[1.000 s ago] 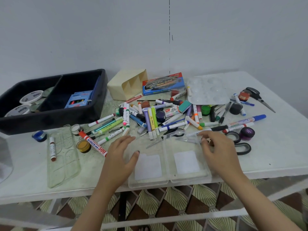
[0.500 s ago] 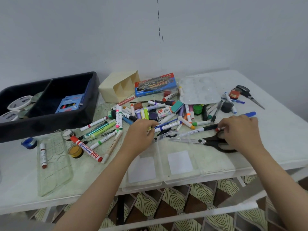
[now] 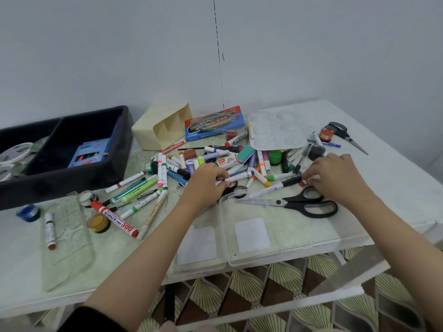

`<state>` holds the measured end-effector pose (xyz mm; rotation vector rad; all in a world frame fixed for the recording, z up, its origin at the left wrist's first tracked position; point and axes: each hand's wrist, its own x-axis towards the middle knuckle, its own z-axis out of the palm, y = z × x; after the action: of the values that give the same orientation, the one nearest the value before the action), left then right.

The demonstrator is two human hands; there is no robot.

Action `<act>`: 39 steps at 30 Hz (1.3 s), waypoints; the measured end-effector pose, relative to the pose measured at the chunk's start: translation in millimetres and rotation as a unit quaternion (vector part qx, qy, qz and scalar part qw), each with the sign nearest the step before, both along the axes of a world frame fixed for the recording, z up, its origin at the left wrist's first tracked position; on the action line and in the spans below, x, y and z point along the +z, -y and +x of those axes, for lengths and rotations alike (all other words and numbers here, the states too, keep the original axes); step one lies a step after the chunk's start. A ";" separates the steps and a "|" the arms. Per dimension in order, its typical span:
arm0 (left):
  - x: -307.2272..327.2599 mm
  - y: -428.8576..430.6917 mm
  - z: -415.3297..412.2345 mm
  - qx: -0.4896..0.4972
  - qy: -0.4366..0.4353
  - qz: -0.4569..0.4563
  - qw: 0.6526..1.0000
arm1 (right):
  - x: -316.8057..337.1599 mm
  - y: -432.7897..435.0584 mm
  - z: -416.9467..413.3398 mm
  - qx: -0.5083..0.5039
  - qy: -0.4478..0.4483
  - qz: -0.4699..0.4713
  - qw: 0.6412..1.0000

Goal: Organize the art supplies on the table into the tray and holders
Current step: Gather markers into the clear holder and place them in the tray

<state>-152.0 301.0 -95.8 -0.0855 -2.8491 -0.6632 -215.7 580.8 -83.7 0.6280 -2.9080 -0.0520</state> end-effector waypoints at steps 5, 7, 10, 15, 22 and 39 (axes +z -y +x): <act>1.1 -1.2 4.8 0.026 -0.078 0.069 0.994 | -3.5 -4.8 -3.5 0.049 0.002 -0.018 0.999; 7.2 -4.9 10.0 0.034 -0.102 0.128 0.986 | -5.9 -7.2 -3.7 0.068 -0.023 -0.048 0.996; 15.5 -15.6 21.5 0.047 -0.115 0.225 0.966 | -7.0 -9.8 -5.7 0.075 -0.083 -0.116 0.987; 23.2 -38.6 45.3 0.035 -0.036 0.344 0.937 | 11.2 2.5 6.8 0.093 -0.140 -0.299 0.939; 5.2 -47.1 63.8 0.015 0.068 0.380 0.922 | 34.1 38.1 57.0 0.061 0.114 -0.545 0.828; -10.4 -42.3 65.1 0.055 0.054 0.329 0.941 | -1.7 54.2 79.9 0.136 0.176 -0.217 0.950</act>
<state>-86.9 343.3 -106.2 0.2214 -2.5402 -1.5821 -135.9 526.7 -85.3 1.0276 -2.9591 0.7866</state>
